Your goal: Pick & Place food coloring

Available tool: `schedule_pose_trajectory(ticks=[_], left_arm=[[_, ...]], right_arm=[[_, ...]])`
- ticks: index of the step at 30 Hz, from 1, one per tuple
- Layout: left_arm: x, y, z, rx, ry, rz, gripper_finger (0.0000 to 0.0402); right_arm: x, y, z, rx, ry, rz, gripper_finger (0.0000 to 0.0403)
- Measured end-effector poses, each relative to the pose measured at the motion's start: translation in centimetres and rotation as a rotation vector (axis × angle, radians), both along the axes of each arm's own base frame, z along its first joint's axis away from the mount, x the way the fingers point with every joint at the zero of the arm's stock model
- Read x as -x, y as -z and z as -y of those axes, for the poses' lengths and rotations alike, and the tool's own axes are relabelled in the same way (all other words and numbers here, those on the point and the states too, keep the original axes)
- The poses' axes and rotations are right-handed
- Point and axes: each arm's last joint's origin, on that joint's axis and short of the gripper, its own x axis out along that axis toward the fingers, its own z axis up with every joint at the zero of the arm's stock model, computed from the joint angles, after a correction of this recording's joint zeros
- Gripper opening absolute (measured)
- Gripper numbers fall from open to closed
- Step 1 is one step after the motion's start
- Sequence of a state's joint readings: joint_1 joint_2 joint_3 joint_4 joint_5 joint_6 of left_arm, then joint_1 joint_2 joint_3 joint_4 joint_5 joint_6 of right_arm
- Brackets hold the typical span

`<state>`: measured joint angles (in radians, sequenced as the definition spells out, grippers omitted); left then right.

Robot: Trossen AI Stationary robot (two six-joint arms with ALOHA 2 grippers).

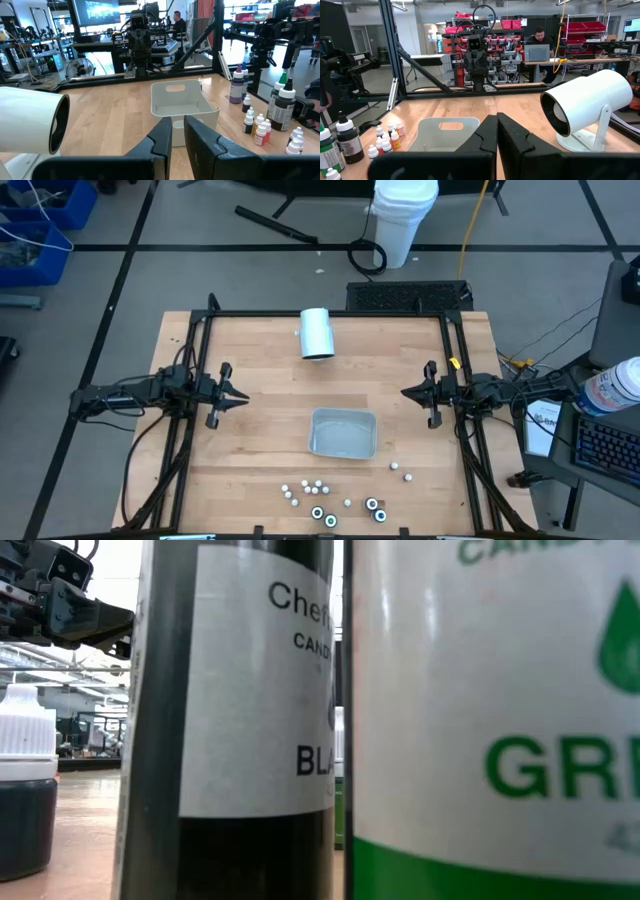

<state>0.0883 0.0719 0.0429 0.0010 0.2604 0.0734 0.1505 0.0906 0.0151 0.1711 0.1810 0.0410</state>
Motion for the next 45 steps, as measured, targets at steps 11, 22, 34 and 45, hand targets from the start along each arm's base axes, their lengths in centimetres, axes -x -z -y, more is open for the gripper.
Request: schedule_pose_trajectory(ticks=[11, 22, 34, 45], left_arm=[[0.00, 0.00, 0.00, 0.000, 0.000, 0.000, 0.0058], [0.00, 0.01, 0.00, 0.000, 0.000, 0.000, 0.0058], [0.00, 0.00, 0.00, 0.032, -0.001, -0.005, 0.0058], [0.00, -0.01, 0.00, 0.030, -0.001, -0.003, 0.0058]], right_arm=[[0.00, 0.01, 0.00, 0.000, 0.000, 0.000, 0.0000], [0.00, 0.01, 0.00, 0.000, 0.000, 0.000, 0.0000], [0.00, 0.00, 0.00, 0.000, 0.000, 0.000, 0.0000], [0.00, -0.03, 0.00, -0.001, 0.000, 0.004, 0.0000]])
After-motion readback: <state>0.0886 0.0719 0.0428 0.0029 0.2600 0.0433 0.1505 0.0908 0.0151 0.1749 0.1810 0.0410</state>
